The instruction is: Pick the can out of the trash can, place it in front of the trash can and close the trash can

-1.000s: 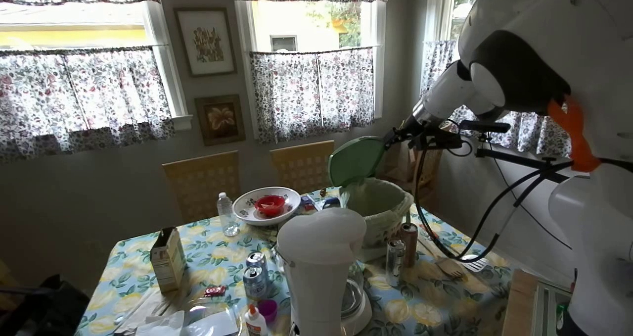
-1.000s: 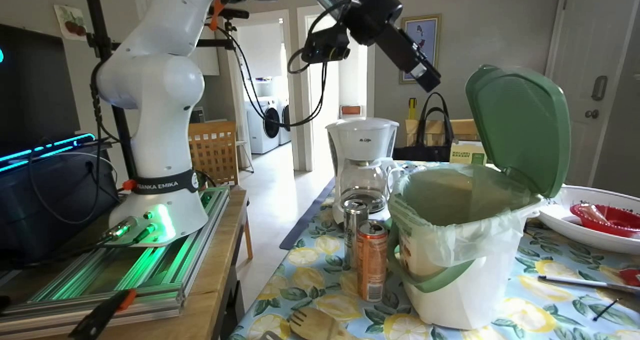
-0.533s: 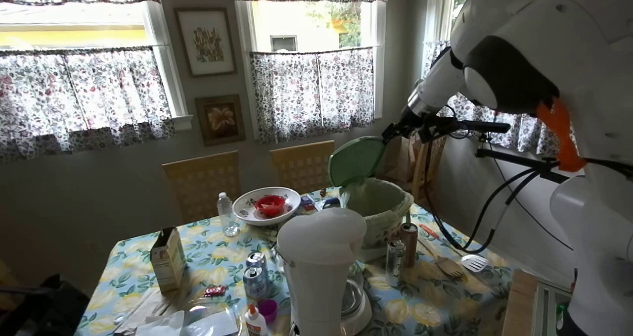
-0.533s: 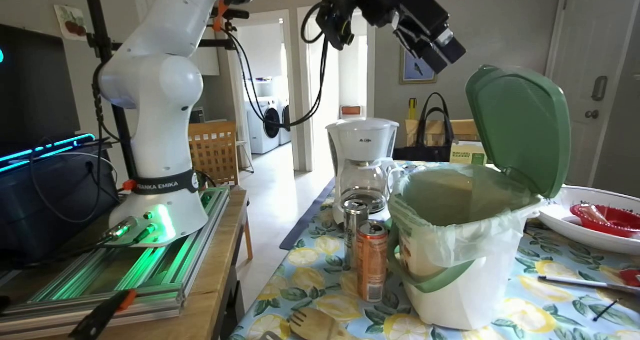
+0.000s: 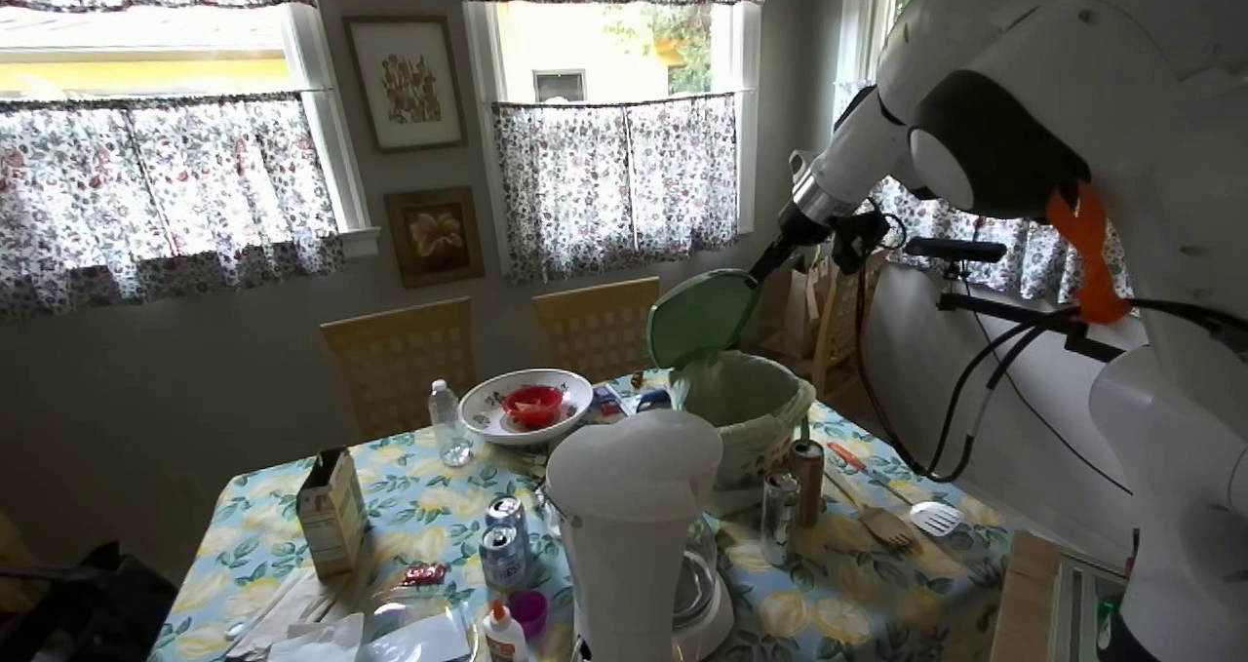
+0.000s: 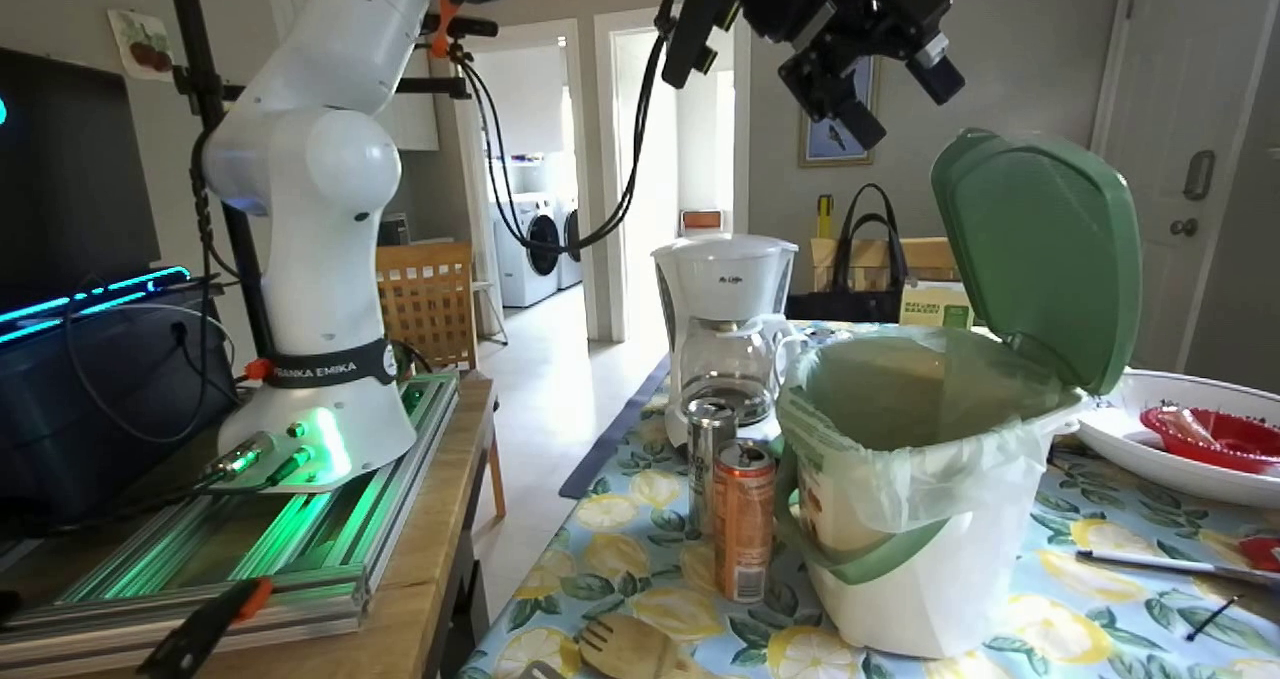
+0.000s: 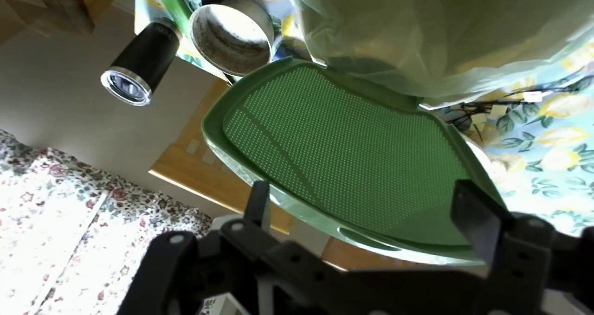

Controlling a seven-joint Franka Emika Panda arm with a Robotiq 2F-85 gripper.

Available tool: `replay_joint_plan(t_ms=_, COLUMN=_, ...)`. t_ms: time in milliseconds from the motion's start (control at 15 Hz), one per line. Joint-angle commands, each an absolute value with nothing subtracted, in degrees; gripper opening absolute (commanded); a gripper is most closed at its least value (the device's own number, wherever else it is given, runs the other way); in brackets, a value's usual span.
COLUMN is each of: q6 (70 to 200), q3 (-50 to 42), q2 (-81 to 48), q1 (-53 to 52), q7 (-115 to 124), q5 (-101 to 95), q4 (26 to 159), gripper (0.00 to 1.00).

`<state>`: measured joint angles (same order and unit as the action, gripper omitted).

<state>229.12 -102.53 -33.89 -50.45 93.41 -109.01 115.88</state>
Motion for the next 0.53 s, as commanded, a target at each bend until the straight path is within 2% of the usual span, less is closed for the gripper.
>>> replay_joint_plan(t_ms=0, q6=231.99, q3=-99.13, q2=-31.67, q1=-46.84, q7=89.43, q5=-113.95, q4=111.14, gripper=1.00)
replay_joint_plan(t_ms=467, q6=231.50, q3=-92.26, q2=-31.31, q1=-40.25, q7=85.33, q5=-115.84, q4=105.07, gripper=1.00)
